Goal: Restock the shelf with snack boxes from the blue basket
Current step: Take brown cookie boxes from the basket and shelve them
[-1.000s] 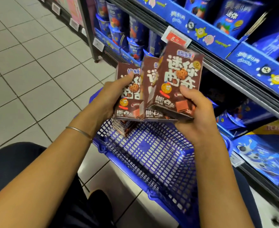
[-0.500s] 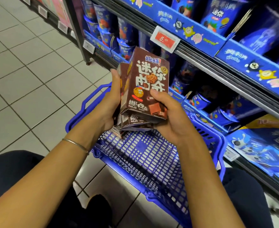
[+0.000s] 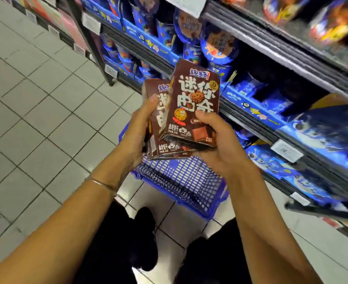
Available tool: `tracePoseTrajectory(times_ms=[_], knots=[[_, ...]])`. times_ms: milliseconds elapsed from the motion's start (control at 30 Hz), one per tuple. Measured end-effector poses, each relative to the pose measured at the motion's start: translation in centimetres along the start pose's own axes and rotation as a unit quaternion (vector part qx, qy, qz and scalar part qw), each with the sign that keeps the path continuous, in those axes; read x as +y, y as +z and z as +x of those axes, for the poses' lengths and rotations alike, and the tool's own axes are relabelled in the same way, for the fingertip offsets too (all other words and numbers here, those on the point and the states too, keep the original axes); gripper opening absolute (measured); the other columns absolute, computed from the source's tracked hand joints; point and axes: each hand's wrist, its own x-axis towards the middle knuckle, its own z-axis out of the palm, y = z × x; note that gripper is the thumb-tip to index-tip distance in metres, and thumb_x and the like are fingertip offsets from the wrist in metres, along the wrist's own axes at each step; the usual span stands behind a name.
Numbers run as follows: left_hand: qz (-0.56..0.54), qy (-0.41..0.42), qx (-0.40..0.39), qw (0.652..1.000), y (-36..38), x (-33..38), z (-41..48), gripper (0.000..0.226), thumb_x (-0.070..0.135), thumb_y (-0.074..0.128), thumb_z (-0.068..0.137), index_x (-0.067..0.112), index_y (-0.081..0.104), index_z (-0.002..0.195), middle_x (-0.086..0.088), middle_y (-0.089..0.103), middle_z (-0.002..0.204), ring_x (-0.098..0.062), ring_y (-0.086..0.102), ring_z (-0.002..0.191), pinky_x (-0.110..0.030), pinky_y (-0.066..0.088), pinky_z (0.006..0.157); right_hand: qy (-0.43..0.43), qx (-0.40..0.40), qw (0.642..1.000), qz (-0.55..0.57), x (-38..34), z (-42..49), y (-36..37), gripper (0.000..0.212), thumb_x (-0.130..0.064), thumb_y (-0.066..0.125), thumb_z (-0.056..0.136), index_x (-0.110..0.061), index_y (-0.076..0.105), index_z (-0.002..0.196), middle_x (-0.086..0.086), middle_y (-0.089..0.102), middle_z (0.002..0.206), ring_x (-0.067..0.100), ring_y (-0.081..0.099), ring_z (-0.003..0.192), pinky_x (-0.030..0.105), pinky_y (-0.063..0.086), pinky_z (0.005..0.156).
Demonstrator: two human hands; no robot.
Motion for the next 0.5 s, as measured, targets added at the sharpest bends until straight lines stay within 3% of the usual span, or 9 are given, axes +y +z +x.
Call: tracePoseTrajectory(times_ms=[100, 233, 367, 433, 500], knots=[[-0.015, 0.004, -0.003, 1.000, 4.3, 6.1, -6.4, 0.058, 0.058, 0.058, 0.094, 0.014, 0.074, 0.129, -0.020, 0.075, 0.127, -0.036, 0.076, 0.109, -0.049, 0.063, 0.091, -0.006, 0.008, 1.000, -0.018, -6.5, -6.7, 3.8, 0.035, -0.026, 0.069, 0.083, -0.015, 0.071, 0.116, 0.014, 0.073, 0.117, 0.033, 0.069, 0.109, 0.059, 0.053, 0.098], [-0.055, 0.020, -0.034, 0.998, 10.3, 14.3, -14.4, 0.051, 0.054, 0.051, 0.102, 0.017, 0.081, 0.119, -0.018, 0.074, 0.129, -0.033, 0.075, 0.111, -0.045, 0.062, 0.090, -0.027, 0.013, 0.999, -0.022, -15.2, -15.5, 9.1, 0.068, -0.029, 0.072, 0.073, -0.007, 0.058, 0.136, 0.020, 0.065, 0.131, 0.043, 0.059, 0.125, 0.065, 0.044, 0.105], [-0.031, 0.077, -0.035, 0.996, 17.0, 22.2, -21.1, 0.049, 0.051, 0.052, 0.103, 0.014, 0.079, 0.122, -0.019, 0.074, 0.130, -0.035, 0.073, 0.114, -0.047, 0.061, 0.095, -0.086, -0.024, 0.996, 0.016, -22.7, -23.2, 12.5, 0.055, -0.025, 0.071, 0.076, -0.007, 0.065, 0.128, 0.015, 0.072, 0.119, 0.038, 0.067, 0.111, 0.060, 0.050, 0.101], [-0.004, 0.117, -0.041, 0.992, 20.6, 25.1, -23.7, 0.057, 0.047, 0.055, 0.101, 0.006, 0.067, 0.138, -0.025, 0.067, 0.138, -0.044, 0.065, 0.127, -0.056, 0.055, 0.107, -0.126, -0.046, 0.991, 0.027, -25.7, -26.3, 13.6, 0.039, -0.020, 0.070, 0.079, -0.010, 0.072, 0.117, 0.011, 0.075, 0.112, 0.030, 0.072, 0.100, 0.051, 0.056, 0.093], [0.018, 0.151, -0.046, 0.987, 24.0, 27.2, -25.7, 0.066, 0.045, 0.059, 0.100, 0.000, 0.054, 0.148, -0.029, 0.062, 0.143, -0.048, 0.058, 0.134, -0.060, 0.049, 0.113, -0.161, -0.055, 0.985, 0.028, -28.0, -29.0, 14.3, 0.033, -0.023, 0.065, 0.080, -0.015, 0.075, 0.111, 0.013, 0.074, 0.116, 0.030, 0.072, 0.104, 0.048, 0.058, 0.092]])
